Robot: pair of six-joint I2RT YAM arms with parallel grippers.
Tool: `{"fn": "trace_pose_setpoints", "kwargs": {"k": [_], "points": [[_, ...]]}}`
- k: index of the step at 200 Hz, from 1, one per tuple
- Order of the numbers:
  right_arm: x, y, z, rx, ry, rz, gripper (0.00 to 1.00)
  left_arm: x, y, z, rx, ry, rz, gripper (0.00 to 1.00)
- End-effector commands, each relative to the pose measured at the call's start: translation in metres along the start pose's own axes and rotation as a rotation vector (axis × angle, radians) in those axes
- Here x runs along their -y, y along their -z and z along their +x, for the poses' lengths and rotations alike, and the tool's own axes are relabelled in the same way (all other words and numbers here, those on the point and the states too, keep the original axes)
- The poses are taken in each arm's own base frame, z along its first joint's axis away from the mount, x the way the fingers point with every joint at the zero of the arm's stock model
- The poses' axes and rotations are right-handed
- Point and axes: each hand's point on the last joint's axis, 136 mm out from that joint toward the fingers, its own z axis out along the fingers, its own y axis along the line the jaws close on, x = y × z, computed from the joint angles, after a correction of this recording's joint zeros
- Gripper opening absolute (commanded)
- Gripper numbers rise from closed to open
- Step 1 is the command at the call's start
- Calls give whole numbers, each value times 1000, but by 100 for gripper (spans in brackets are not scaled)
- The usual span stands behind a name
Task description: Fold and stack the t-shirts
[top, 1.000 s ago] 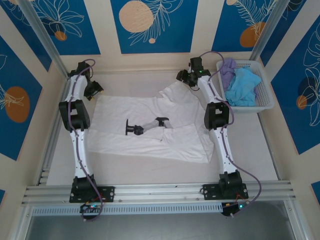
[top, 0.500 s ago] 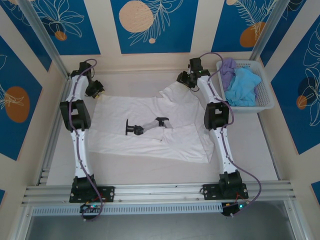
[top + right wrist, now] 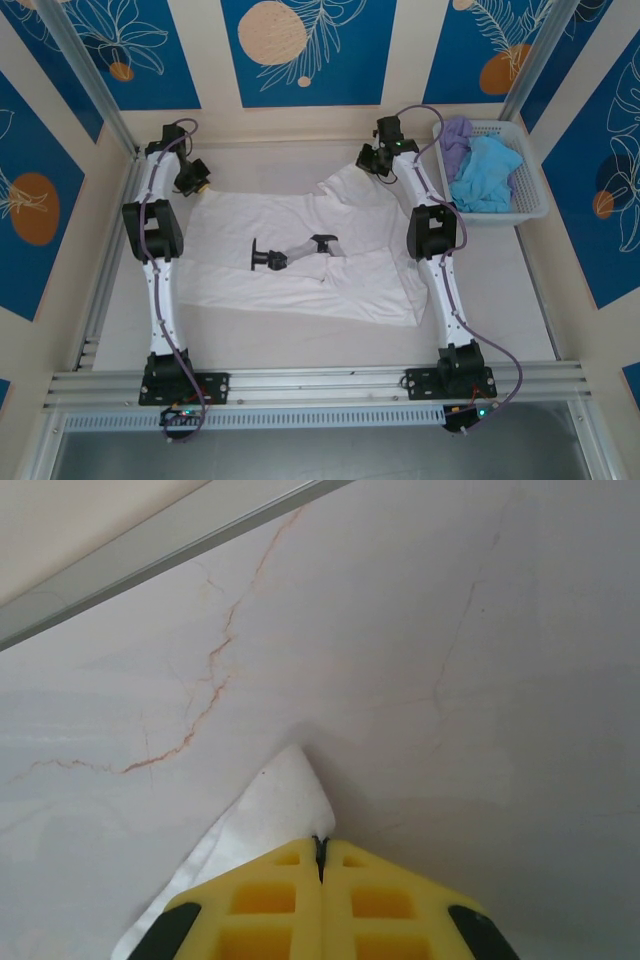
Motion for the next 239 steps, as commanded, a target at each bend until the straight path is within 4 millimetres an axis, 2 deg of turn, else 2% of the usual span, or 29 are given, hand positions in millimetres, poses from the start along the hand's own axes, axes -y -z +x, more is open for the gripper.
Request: {"fn": "trace_pose_setpoints", "kwargs": {"k": [1, 63, 102, 125, 172, 201, 239], "points": [[-10, 13, -11, 35, 38, -11, 1, 9, 0, 4, -9, -24, 17, 0], [-27, 54, -33, 105, 94, -2, 0, 19, 21, -3, 53, -82, -9, 0], [-36, 78, -37, 114, 96, -3, 0, 21, 36, -5, 86, -96, -23, 0], [-37, 87, -31, 96, 97, 12, 0, 21, 45, -4, 115, -102, -21, 0], [-41, 116, -18, 70, 119, 15, 0, 13, 65, 14, 155, -174, -21, 0], [-38, 134, 4, 28, 127, 30, 0, 11, 73, 29, 143, -238, 7, 0], [-41, 171, 33, 19, 139, 0, 0, 2, 87, 40, 144, -281, 23, 0]]}}
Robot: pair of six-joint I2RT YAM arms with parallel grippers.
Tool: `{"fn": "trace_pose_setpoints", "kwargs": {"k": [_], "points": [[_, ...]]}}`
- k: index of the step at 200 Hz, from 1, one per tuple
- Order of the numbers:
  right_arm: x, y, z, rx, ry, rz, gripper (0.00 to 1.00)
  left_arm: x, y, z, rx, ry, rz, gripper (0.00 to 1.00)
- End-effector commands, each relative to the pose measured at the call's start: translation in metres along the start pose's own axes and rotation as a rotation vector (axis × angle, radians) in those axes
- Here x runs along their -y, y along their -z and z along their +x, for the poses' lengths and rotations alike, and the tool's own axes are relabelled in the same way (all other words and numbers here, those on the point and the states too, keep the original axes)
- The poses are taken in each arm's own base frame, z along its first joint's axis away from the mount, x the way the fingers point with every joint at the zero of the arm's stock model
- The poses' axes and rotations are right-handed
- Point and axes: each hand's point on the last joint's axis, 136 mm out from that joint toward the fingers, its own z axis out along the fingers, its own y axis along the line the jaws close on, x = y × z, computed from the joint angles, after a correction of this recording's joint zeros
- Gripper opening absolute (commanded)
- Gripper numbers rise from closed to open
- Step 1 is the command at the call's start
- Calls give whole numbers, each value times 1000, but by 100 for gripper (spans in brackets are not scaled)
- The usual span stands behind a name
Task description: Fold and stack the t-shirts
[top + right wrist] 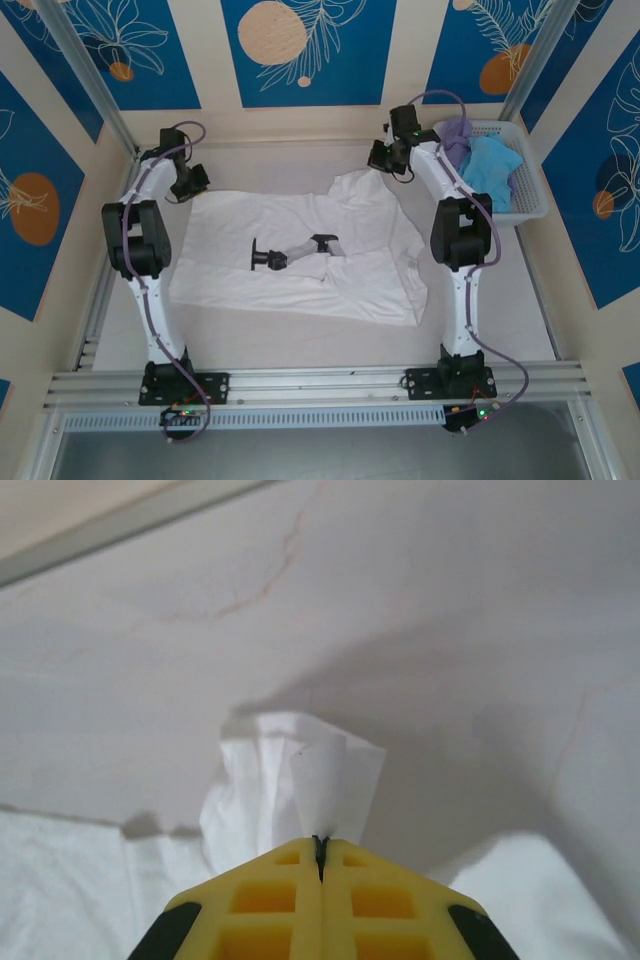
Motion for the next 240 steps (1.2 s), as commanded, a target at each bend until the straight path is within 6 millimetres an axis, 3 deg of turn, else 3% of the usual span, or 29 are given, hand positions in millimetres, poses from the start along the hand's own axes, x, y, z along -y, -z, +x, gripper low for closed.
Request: {"fn": "trace_pose_setpoints", "kwargs": {"k": [1, 38, 87, 139, 176, 240], "points": [[-21, 43, 2, 55, 55, -60, 0, 5, 22, -5, 47, -70, 45, 0], [-21, 76, 36, 33, 67, -84, 0, -10, 32, 4, 49, -36, 64, 0], [-12, 111, 81, 22, 87, -91, 0, -13, 46, 22, 62, 21, 82, 0], [-5, 132, 119, 3, 87, -94, 0, -45, 54, 48, 71, 137, -5, 0], [1, 143, 139, -15, 92, -84, 0, -71, 58, 54, 71, 237, -58, 0], [12, 156, 170, -35, 91, -66, 0, -76, 61, 57, 72, 300, -23, 0]]}}
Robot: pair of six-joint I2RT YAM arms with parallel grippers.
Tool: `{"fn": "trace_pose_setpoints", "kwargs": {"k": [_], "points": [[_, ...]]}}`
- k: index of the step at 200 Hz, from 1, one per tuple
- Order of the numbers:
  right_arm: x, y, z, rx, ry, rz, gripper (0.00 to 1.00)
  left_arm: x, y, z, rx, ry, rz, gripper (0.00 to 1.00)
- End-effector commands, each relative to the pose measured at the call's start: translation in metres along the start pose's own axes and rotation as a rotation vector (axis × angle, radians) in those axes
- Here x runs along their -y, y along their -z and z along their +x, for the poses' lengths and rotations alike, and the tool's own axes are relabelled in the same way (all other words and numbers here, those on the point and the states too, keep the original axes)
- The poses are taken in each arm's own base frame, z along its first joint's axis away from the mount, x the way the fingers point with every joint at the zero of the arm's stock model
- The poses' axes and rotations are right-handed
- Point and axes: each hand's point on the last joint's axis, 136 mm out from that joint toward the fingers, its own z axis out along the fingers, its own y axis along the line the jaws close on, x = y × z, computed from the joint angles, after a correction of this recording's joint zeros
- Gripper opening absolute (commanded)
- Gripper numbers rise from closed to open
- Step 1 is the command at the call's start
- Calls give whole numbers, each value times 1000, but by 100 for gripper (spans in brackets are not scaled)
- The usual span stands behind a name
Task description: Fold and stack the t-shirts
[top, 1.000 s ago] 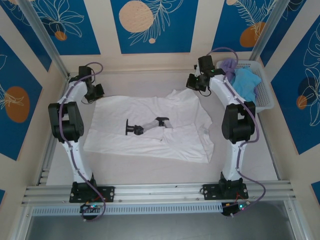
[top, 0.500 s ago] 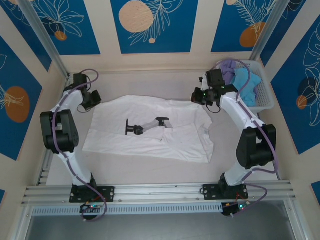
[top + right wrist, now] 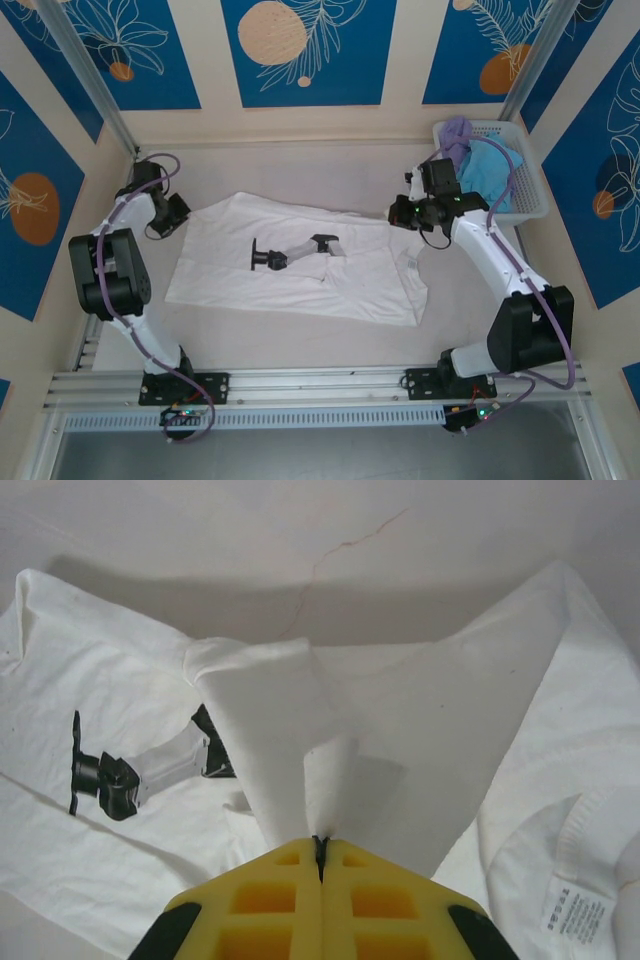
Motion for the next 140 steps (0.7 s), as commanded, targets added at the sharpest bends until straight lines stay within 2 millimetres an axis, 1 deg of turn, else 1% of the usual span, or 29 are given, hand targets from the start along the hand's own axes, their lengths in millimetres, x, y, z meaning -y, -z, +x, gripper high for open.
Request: {"fn": "trace_pose_setpoints", "kwargs": {"k": [1, 6, 17, 31, 41, 58, 63, 76, 94, 107, 116, 140], "points": [[1, 7, 15, -21, 24, 0, 0, 2, 11, -10, 30, 40, 32, 0], [1, 7, 15, -20, 23, 1, 0, 3, 10, -9, 20, 41, 36, 0], [-1, 7, 15, -18, 20, -6, 0, 5, 8, -6, 2, 54, 47, 8], [-4, 6, 14, -14, 18, -13, 0, 10, 6, 1, -36, 79, 75, 14], [-6, 5, 14, -14, 21, -16, 0, 16, 4, 8, -70, 98, 89, 22], [-6, 2, 14, -18, 23, -15, 0, 25, 0, 28, -144, 111, 86, 36], [-6, 1, 13, -18, 23, -15, 0, 29, -2, 33, -164, 109, 83, 39], [-8, -1, 13, -19, 24, -20, 0, 33, -7, 47, -214, 106, 51, 41], [-10, -3, 12, -18, 29, -24, 0, 30, -16, 56, -256, 155, 7, 43], [-11, -4, 11, -22, 33, -26, 0, 31, -22, 60, -284, 215, 5, 43], [-12, -5, 10, -24, 36, -26, 0, 35, -25, 64, -302, 260, 17, 43], [-14, -6, 8, -21, 38, -28, 0, 41, -31, 65, -315, 336, 26, 44]]}}
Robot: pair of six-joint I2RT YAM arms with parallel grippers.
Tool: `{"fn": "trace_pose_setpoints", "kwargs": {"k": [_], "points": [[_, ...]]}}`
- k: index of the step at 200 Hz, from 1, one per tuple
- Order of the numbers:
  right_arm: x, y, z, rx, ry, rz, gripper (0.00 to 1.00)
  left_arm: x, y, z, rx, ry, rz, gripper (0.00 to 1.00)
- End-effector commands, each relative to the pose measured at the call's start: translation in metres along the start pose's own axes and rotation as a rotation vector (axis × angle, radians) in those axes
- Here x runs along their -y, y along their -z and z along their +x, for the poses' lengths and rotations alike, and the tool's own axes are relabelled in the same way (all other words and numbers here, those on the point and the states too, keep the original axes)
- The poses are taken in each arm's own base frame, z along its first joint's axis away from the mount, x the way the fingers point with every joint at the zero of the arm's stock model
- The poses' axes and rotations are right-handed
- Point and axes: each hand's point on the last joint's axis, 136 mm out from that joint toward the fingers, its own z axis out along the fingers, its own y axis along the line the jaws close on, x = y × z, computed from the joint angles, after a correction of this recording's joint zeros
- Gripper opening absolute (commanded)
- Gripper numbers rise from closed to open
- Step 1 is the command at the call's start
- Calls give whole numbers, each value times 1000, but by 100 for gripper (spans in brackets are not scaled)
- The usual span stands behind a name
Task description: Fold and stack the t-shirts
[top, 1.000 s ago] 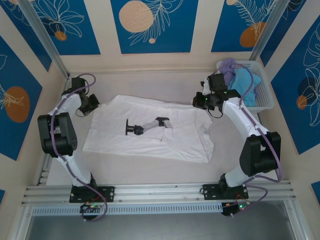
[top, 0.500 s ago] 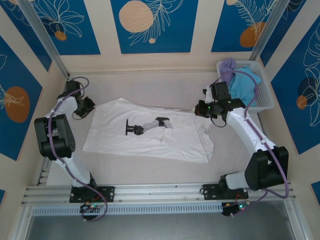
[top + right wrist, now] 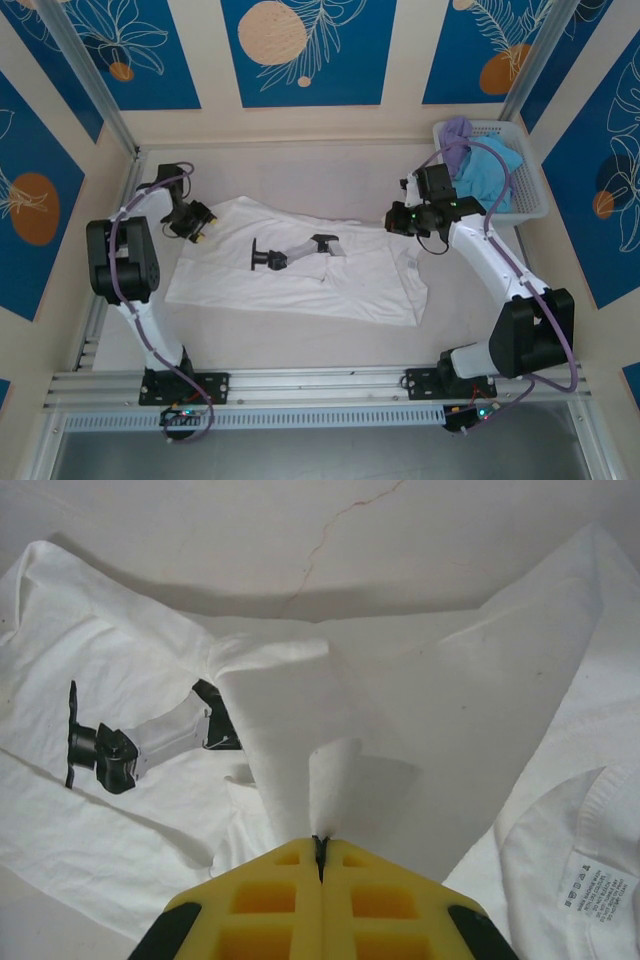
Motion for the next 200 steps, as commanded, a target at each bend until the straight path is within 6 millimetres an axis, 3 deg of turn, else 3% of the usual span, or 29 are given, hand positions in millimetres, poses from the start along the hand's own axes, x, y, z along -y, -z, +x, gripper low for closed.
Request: {"fn": "trace_pose_setpoints", "kwargs": {"k": [1, 112, 200], "points": [[-8, 0, -6, 14, 21, -22, 0, 7, -2, 5, -46, 121, 17, 44], [-9, -2, -4, 10, 27, -14, 0, 21, -14, -3, -61, 156, 30, 46], [-9, -6, 1, -4, 30, -13, 0, 28, -18, -6, -61, 137, 30, 40]]}}
